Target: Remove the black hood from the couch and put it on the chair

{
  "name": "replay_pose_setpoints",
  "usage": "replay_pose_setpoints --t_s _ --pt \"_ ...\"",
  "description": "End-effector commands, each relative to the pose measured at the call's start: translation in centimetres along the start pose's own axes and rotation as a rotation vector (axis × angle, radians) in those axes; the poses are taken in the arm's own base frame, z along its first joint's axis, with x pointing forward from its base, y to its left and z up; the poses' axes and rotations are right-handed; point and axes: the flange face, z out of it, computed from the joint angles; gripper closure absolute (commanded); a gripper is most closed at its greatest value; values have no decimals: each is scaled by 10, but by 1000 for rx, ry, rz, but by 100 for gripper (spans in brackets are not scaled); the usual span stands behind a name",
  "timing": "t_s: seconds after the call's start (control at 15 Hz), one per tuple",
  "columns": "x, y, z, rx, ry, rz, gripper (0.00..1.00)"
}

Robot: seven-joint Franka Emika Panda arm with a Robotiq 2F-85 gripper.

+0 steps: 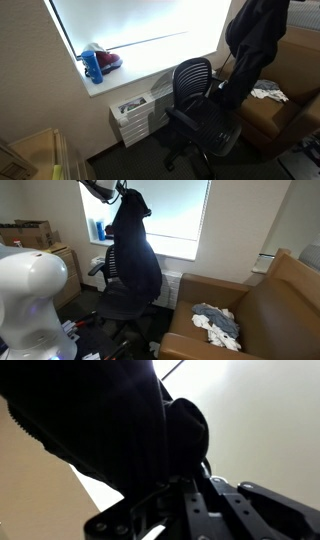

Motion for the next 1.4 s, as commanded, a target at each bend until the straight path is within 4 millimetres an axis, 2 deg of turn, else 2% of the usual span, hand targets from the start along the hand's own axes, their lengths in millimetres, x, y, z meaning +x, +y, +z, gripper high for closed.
replay_pose_setpoints --t_s 0.0,0.07,0.2,0.27,0.33,0.47,0.67,0.87,1.07,1.2,1.33 --pt "-7 -19 -13 34 4 -14 90" --pt "-11 -31 -23 57 9 -23 90" --pt "-11 -36 -29 69 14 -28 90" --pt "-9 -34 -28 65 16 -27 98" --pt "-13 -19 -18 60 -15 -13 98" --pt "-17 -9 -12 123 -78 12 98" --pt "-2 -22 -19 233 -127 37 98" --pt "13 -30 -7 263 -163 201 98" --pt "12 -16 22 221 -172 332 98" --pt "24 -19 45 202 -132 368 98" --pt "27 -10 73 189 -126 379 98"
